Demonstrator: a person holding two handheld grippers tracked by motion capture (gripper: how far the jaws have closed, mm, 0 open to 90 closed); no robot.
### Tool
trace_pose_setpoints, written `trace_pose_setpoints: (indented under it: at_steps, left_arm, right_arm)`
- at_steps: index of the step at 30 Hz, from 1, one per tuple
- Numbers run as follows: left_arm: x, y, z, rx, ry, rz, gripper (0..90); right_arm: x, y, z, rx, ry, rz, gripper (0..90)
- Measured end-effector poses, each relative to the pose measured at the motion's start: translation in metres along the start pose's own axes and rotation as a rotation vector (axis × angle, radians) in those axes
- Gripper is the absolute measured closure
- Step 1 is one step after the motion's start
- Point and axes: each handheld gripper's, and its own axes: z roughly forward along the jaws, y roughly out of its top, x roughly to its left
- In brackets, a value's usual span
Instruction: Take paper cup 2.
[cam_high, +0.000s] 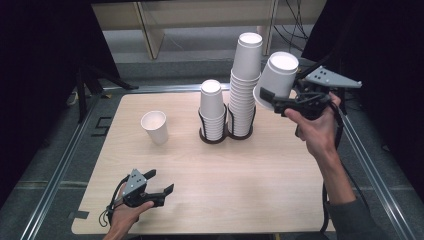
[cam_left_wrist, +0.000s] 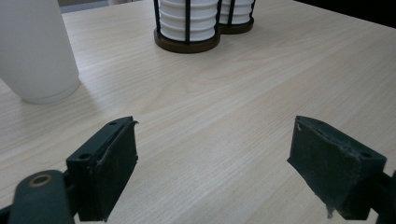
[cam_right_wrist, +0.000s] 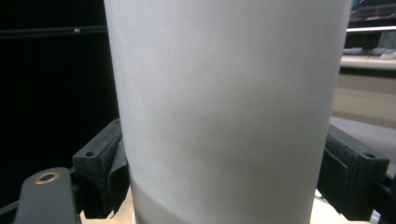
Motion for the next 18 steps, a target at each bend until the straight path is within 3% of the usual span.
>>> trace_pose_setpoints:
  at_steps: [8,9,11,15,16,17,18]
  left_arm:
    - [-0.003,0.002,0.005,-0.06,-0.001,0.001,14.4]
    - [-0.003,0.002,0.005,-0.053,0.008,0.006,14.4]
    - [-0.004,0.003,0.009,-0.078,-0.004,0.002,14.4]
    - [-0.007,0.004,0.012,-0.086,-0.012,0.012,14.4]
    - [-0.009,0.003,0.015,-0.092,-0.014,0.014,14.4]
    - [-0.01,0.002,0.016,-0.077,-0.007,0.028,14.4]
    - [-0.011,0.001,0.019,-0.089,-0.012,0.028,14.4]
  right_arm:
    - [0.019,-0.045,0.022,0.043,0.07,0.031,16.3]
    - [0.02,-0.05,0.027,0.039,0.079,0.01,16.3]
    - [0.027,-0.062,0.034,0.055,0.114,0.039,16.3]
    - [0.039,-0.079,0.049,0.07,0.15,0.044,16.3]
    - [0.04,-0.083,0.055,0.058,0.166,0.046,16.3]
    - [0.043,-0.087,0.059,0.048,0.183,0.08,16.3]
    - [0.044,-0.089,0.065,0.034,0.182,0.061,16.3]
